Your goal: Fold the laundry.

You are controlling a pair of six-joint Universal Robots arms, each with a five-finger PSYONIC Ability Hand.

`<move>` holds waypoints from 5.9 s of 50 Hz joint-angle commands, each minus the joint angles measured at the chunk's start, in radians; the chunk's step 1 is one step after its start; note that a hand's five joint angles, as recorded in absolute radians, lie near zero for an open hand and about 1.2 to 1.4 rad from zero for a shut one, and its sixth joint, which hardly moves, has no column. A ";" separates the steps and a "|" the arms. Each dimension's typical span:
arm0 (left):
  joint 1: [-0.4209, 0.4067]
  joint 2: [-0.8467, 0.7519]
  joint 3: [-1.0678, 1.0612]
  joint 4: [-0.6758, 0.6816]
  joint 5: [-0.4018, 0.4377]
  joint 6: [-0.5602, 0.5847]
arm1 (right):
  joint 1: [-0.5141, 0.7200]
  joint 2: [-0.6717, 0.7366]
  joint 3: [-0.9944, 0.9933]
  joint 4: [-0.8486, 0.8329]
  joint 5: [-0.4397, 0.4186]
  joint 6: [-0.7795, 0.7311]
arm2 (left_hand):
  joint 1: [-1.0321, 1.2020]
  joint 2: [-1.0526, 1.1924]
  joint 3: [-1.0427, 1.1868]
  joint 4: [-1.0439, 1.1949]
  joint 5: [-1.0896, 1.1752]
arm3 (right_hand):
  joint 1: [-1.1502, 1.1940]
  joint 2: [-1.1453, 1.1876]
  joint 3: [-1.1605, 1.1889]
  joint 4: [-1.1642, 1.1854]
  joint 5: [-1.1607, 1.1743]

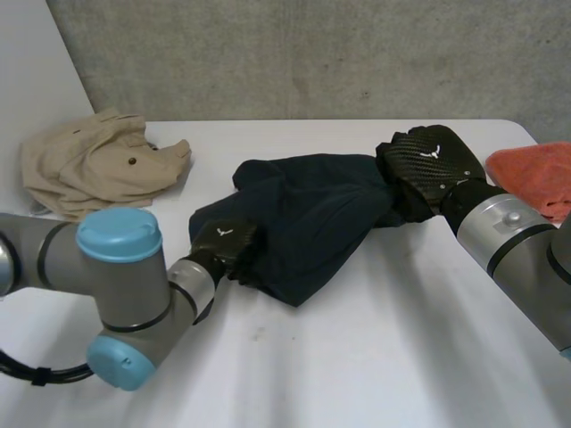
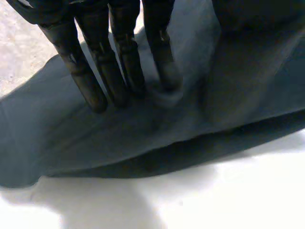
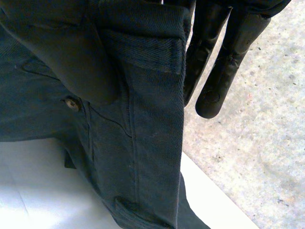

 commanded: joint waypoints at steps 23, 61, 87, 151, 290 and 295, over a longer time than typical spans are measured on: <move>0.011 0.598 -0.010 -0.383 -0.058 0.428 | -0.024 -0.109 -0.196 0.555 0.026 -0.502 | 0.636 0.668 0.668 0.666 0.669 | 0.406 0.224 0.214 0.209 0.259; 0.038 0.251 0.340 0.388 -0.095 0.524 | 0.044 0.307 -0.575 -0.396 0.171 -0.303 | 0.636 0.668 0.668 0.666 0.669 | 0.406 0.224 0.214 0.209 0.259; -0.060 0.225 -0.249 0.103 -0.094 0.666 | 0.054 0.325 -0.104 0.096 0.116 -0.393 | 0.636 0.668 0.668 0.666 0.669 | 0.406 0.224 0.214 0.209 0.259; -0.086 -0.602 0.869 0.265 0.003 0.950 | -0.024 0.491 -0.261 -0.069 0.385 -0.356 | 0.383 0.415 0.415 0.413 0.416 | 0.406 0.224 0.214 0.209 0.259; -0.232 -0.102 0.343 -0.204 -0.244 0.059 | -0.018 0.502 -0.402 0.412 0.053 -0.193 | -0.552 -0.520 -0.521 -0.523 -0.520 | -0.816 -0.997 -1.008 -1.013 -0.963; -0.235 -0.106 0.347 -0.202 -0.238 0.059 | -0.032 0.513 -0.374 0.402 0.131 -0.316 | -0.555 -0.523 -0.524 -0.525 -0.523 | -0.816 -0.997 -1.008 -1.013 -0.963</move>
